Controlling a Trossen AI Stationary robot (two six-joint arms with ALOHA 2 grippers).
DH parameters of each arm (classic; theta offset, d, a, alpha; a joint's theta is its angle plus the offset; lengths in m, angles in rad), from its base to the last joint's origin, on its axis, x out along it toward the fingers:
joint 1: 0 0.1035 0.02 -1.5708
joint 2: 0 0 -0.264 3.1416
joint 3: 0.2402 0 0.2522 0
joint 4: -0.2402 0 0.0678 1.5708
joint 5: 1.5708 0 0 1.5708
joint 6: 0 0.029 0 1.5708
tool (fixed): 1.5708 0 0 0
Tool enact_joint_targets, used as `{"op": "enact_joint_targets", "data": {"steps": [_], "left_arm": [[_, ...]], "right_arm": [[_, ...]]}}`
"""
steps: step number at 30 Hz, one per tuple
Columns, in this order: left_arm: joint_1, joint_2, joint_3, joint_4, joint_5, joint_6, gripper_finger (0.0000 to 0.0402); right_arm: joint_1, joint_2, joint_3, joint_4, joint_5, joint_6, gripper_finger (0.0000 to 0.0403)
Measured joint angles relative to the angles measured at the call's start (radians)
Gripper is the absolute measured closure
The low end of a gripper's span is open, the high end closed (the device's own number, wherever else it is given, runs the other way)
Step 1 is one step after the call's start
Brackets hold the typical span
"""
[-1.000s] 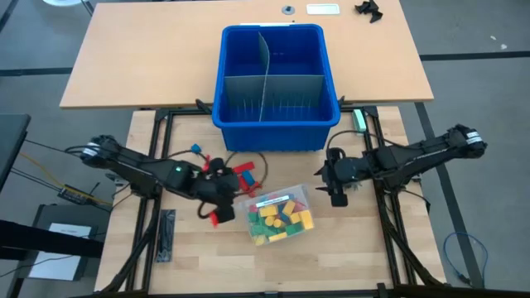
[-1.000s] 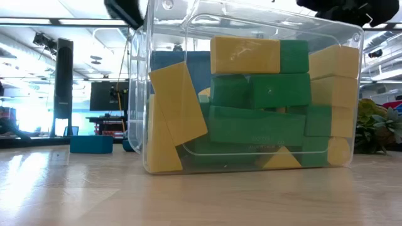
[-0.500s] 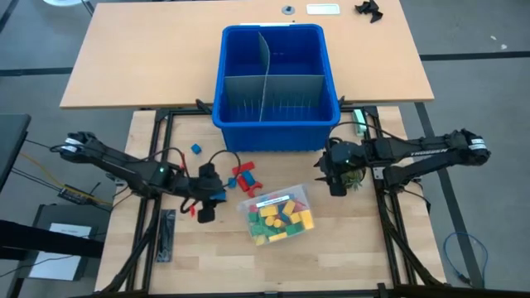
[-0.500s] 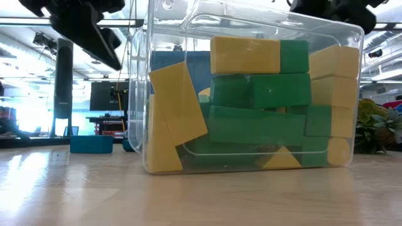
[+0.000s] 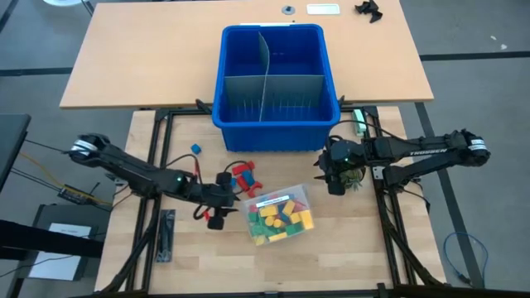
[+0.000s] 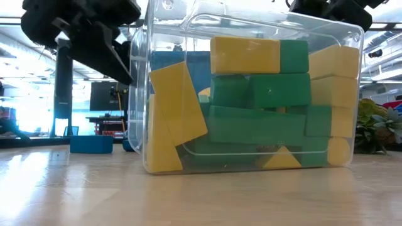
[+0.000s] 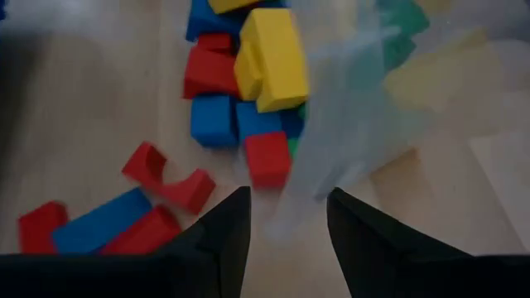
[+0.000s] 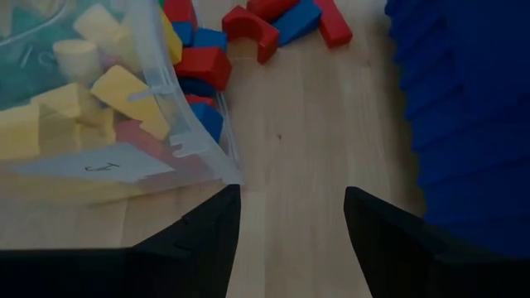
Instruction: Sort Items/Unsort Items
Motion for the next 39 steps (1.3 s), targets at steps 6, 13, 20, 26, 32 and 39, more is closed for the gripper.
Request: {"op": "enact_joint_targets", "data": {"steps": [6,13,20,26,32,39], "left_arm": [[0.0,0.069,0.0,0.119,-0.002,-0.006,0.0234],[-0.003,0.131,0.0,0.22,-0.019,-0.007,0.0295],[0.001,0.141,0.002,0.224,-0.04,-0.009,0.0368],[-0.002,0.141,0.001,0.225,-0.065,-0.03,0.0354],[-0.002,0.141,0.001,0.225,-0.071,-0.116,0.036],[-0.003,0.141,0.0,0.231,-0.071,-0.321,0.0362]], "right_arm": [[0.0,0.002,-0.025,0.027,-0.049,0.001,0.0187],[0.001,0.003,-0.187,0.227,-0.183,-0.055,0.0188],[0.008,0.003,-0.251,0.293,-0.236,-0.151,0.0188],[0.024,0.003,-0.28,0.394,-0.232,-0.249,0.0195],[0.024,0.003,-0.281,0.389,-0.235,-0.004,0.0286],[0.024,0.002,-0.281,0.39,-0.218,0.165,0.0378]]}}
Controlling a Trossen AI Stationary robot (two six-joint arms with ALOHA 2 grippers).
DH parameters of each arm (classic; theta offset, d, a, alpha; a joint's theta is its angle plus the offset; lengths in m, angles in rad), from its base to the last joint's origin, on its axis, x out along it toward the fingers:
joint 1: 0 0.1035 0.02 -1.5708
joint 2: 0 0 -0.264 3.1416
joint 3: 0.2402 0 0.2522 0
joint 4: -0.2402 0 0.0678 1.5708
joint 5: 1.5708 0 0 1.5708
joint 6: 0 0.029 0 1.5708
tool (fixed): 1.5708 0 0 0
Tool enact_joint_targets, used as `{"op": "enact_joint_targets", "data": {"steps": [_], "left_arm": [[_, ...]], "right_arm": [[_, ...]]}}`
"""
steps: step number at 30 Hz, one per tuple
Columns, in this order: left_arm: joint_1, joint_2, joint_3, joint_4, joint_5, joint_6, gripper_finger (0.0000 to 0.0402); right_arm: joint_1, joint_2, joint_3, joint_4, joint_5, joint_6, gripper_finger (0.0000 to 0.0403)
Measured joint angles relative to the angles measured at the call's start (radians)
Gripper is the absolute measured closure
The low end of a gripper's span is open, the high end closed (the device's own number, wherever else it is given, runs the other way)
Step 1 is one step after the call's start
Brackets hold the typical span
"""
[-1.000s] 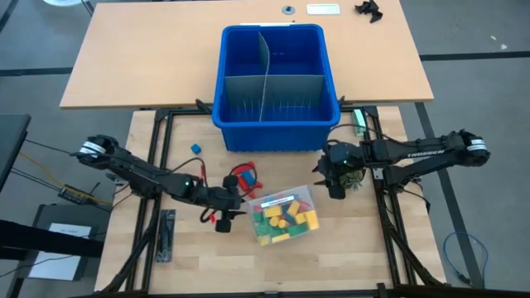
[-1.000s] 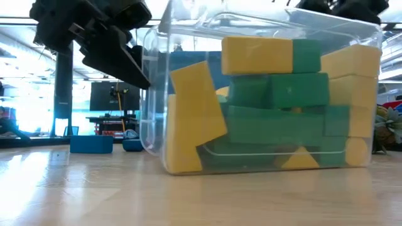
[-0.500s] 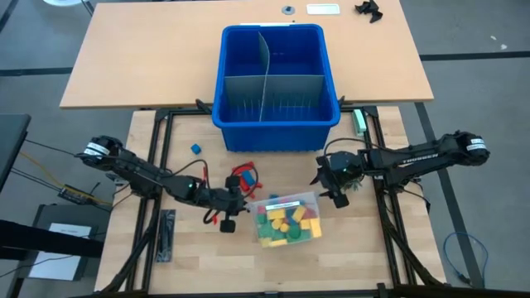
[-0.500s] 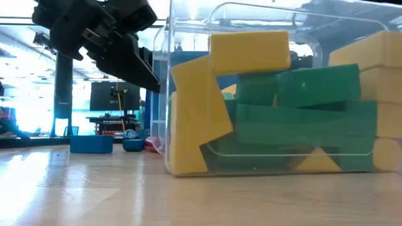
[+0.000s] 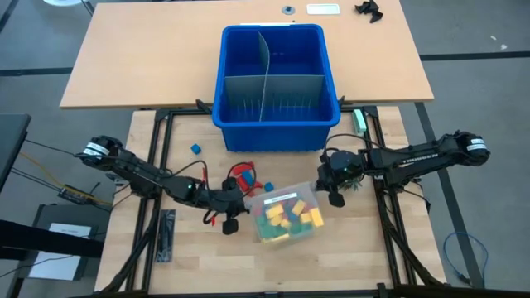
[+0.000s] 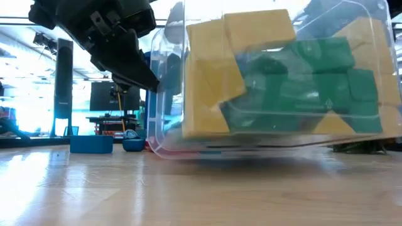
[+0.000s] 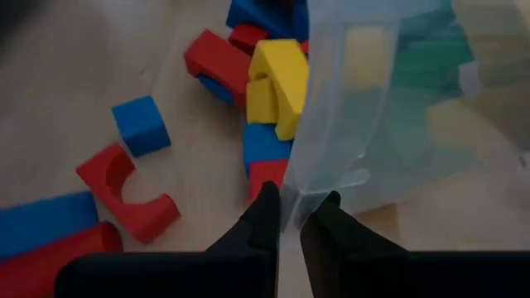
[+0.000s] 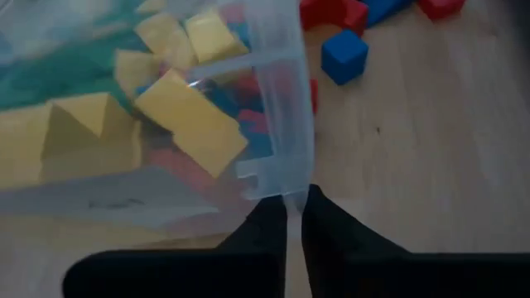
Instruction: Sort Items/Unsort Items
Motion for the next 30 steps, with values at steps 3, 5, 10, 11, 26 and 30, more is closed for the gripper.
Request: {"op": "enact_joint_targets", "data": {"steps": [3,5,10,11,26,30], "left_arm": [[0.0,0.001,0.0,0.001,-0.006,-0.076,0.0362],[0.0,0.001,0.0,0.003,-0.004,-0.134,0.0363],[0.001,0.003,0.0,0.003,-0.004,-0.225,0.0363],[0.001,0.003,0.0,0.004,-0.004,-0.236,0.0363],[0.003,0.003,0.0,0.004,-0.018,-0.505,0.0363],[0.003,0.003,0.0,0.032,0.029,-0.53,0.0363]], "right_arm": [[-0.003,0.0,0.0,-0.005,0.002,0.11,0.0373],[-0.005,0.0,0.001,-0.017,-0.005,0.18,0.0383],[-0.01,-0.001,0.002,-0.034,-0.006,0.352,0.0394],[-0.014,0.0,0.002,-0.035,-0.008,0.38,0.0393],[-0.025,0.0,0.003,-0.072,-0.015,0.637,0.0402],[-0.025,-0.003,0.003,-0.076,-0.039,0.673,0.0402]]}}
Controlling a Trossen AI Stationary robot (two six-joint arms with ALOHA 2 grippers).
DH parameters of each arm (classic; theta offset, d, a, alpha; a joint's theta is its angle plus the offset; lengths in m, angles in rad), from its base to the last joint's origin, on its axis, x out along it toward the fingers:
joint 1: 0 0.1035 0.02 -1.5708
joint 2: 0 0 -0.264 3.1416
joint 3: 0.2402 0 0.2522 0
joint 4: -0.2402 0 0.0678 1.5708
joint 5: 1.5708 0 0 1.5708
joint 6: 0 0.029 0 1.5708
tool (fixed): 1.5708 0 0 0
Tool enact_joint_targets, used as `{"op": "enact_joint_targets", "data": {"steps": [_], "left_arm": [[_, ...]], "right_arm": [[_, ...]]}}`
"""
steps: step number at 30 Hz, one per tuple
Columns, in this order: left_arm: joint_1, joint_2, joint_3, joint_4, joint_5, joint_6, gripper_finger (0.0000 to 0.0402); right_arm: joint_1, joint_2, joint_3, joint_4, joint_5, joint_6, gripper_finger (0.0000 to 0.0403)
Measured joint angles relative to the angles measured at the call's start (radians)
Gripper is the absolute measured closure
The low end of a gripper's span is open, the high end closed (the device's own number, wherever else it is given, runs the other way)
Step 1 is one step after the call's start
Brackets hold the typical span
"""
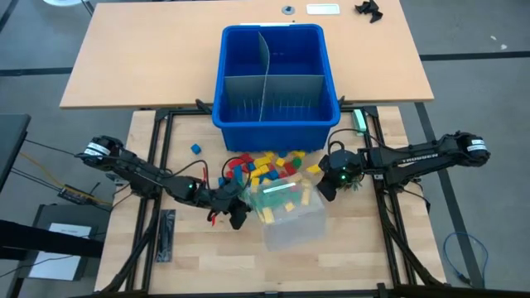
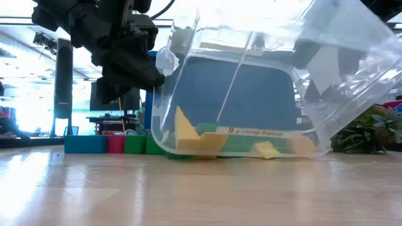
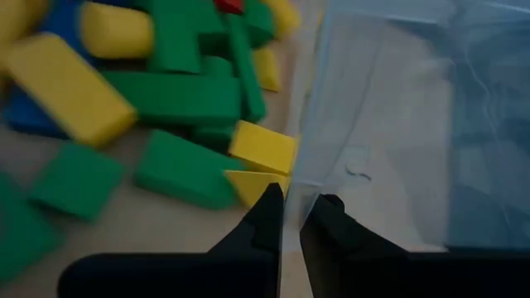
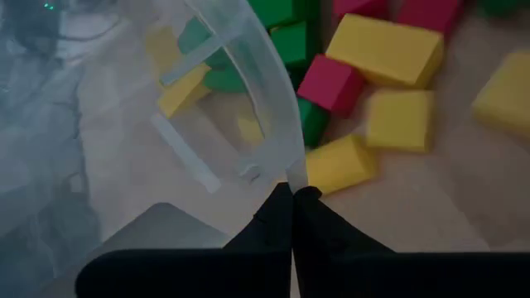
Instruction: Sort Items/Unsort Items
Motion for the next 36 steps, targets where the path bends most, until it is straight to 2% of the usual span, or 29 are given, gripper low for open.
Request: {"op": "enact_joint_targets", "data": {"steps": [6,12,15,19,24,28,36], "left_arm": [[0.0,0.0,0.0,0.052,0.077,-0.036,0.0363],[0.0,-0.001,0.0,0.065,0.077,-0.039,0.0363],[-0.002,-0.001,0.005,0.076,0.052,0.018,0.0363],[-0.03,-0.001,0.059,0.044,-0.014,0.168,0.0363],[-0.074,-0.002,0.168,-0.141,-0.166,0.381,0.0368],[-0.092,-0.002,0.256,-0.317,-0.286,0.439,0.0368],[-0.142,-0.002,0.492,-0.617,-0.379,0.524,0.0368]], "right_arm": [[0.001,-0.01,0.0,-0.012,-0.073,0.048,0.0402],[0.008,-0.05,0.0,-0.03,-0.089,0.065,0.0402],[0.018,-0.092,0.0,-0.039,-0.073,0.046,0.0402],[0.05,-0.172,0.001,-0.052,-0.022,-0.025,0.0402],[0.114,-0.259,0.031,-0.048,0.122,-0.221,0.0402],[0.16,-0.293,0.051,-0.035,0.209,-0.306,0.0403],[0.182,-0.33,0.068,-0.012,0.206,-0.316,0.0396]]}}
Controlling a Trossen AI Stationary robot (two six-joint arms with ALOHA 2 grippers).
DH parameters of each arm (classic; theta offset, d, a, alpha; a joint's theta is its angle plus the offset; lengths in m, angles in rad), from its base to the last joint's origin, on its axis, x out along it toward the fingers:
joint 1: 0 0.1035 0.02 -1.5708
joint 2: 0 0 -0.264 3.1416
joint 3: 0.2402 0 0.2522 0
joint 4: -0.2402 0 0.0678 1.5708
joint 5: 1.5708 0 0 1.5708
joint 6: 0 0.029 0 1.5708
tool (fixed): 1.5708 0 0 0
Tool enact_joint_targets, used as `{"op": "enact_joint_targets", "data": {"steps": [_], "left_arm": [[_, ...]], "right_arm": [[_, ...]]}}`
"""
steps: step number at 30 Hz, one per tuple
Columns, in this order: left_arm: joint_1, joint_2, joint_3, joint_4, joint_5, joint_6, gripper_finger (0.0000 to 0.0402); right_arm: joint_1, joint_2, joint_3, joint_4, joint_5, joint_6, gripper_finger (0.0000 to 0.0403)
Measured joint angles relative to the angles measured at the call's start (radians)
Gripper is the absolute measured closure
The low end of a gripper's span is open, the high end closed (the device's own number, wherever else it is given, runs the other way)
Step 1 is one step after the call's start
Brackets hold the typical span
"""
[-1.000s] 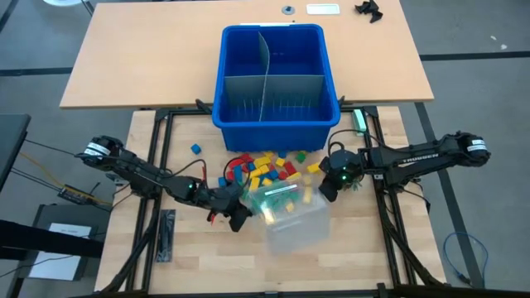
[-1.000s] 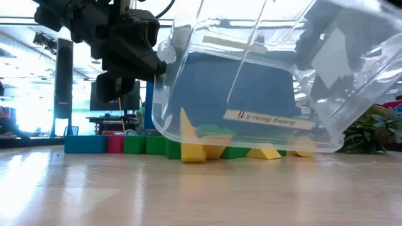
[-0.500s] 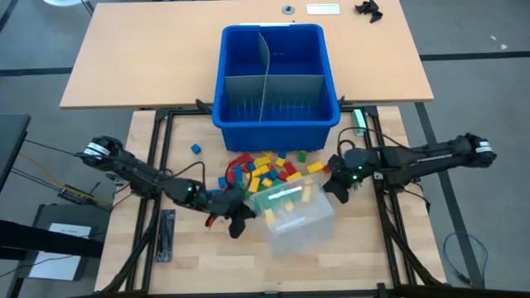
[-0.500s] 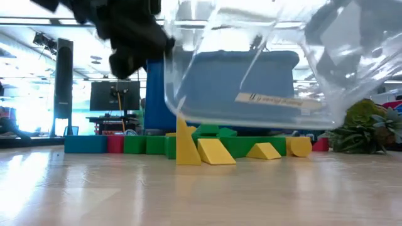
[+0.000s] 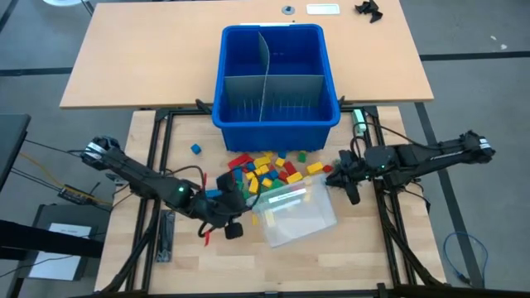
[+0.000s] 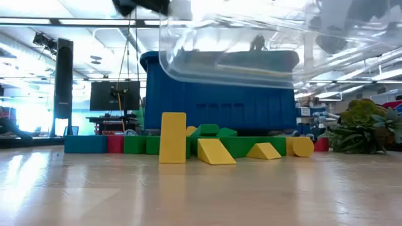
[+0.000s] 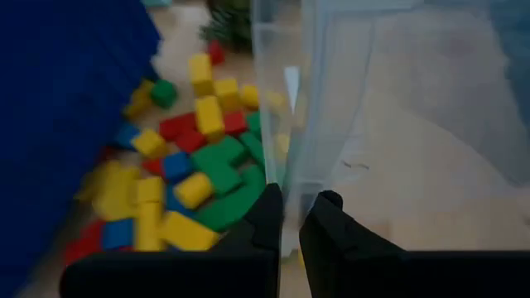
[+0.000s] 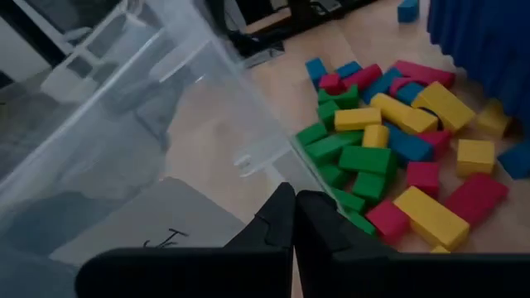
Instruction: Sort Items/Unsort Items
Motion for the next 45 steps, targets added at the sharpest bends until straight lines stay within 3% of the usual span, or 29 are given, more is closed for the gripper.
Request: {"op": "enact_joint_targets", "data": {"steps": [15,22,29,45], "left_arm": [[-0.064,-0.001,0.438,-0.433,-0.331,0.007,0.037],[-0.035,-0.001,0.595,-0.484,-0.634,0.171,0.037],[0.084,-0.011,0.687,-0.495,-0.89,0.386,0.0376],[0.592,-0.135,0.692,-0.678,-0.902,0.556,0.0386]], "right_arm": [[-0.002,-0.177,0.0,0.006,-0.027,0.019,0.0268],[-0.002,-0.173,0.0,0.001,-0.027,0.019,0.0255],[-0.002,-0.129,-0.001,-0.003,-0.027,0.018,0.0258],[-0.002,0.022,-0.002,0.086,-0.026,-0.082,0.0259]]}}
